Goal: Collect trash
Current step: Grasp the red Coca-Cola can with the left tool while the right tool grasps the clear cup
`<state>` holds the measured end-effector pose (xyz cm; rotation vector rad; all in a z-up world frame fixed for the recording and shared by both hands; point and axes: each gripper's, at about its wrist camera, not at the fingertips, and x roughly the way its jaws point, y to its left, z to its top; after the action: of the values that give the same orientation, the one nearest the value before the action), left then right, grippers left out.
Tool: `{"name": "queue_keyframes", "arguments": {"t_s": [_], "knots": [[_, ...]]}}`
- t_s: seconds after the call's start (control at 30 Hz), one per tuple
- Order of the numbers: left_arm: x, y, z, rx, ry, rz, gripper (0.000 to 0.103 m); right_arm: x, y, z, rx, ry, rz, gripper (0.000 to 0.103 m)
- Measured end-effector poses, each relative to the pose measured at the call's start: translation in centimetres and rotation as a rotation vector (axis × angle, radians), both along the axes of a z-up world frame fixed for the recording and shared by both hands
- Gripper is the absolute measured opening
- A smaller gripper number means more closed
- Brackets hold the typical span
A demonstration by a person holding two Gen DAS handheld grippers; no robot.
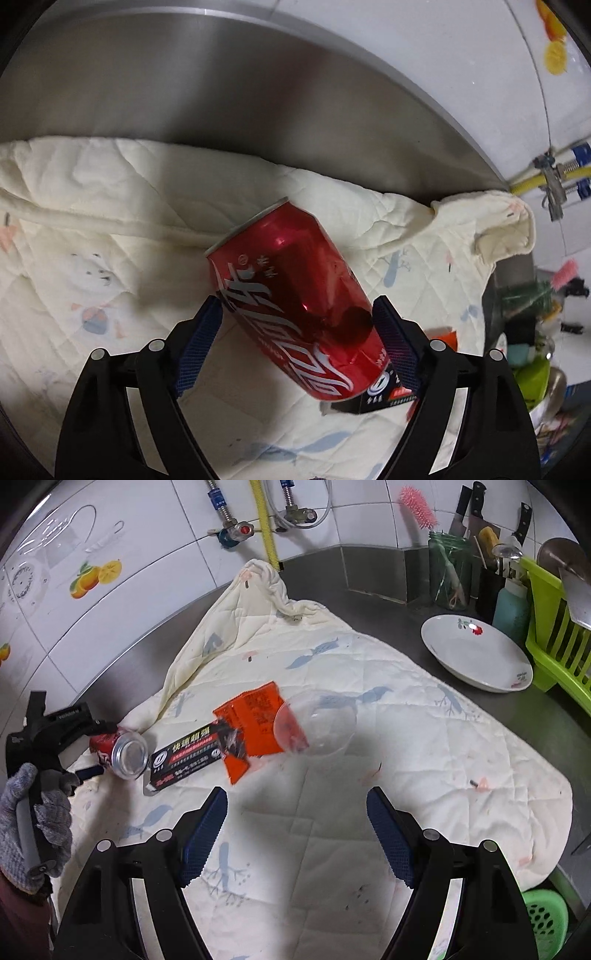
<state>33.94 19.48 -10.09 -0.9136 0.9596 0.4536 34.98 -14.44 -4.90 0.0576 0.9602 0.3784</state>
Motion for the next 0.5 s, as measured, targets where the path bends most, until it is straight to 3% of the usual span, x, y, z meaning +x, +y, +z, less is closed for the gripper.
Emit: {"name": "queue_keyframes", "arguments": {"t_s": [0.5], "knots": [[1.8, 0.0, -1.0, -0.012, -0.029, -0.003, 0.085, 6.0, 0.8, -0.9, -0.032, 0.029, -0.026, 0.075]]}}
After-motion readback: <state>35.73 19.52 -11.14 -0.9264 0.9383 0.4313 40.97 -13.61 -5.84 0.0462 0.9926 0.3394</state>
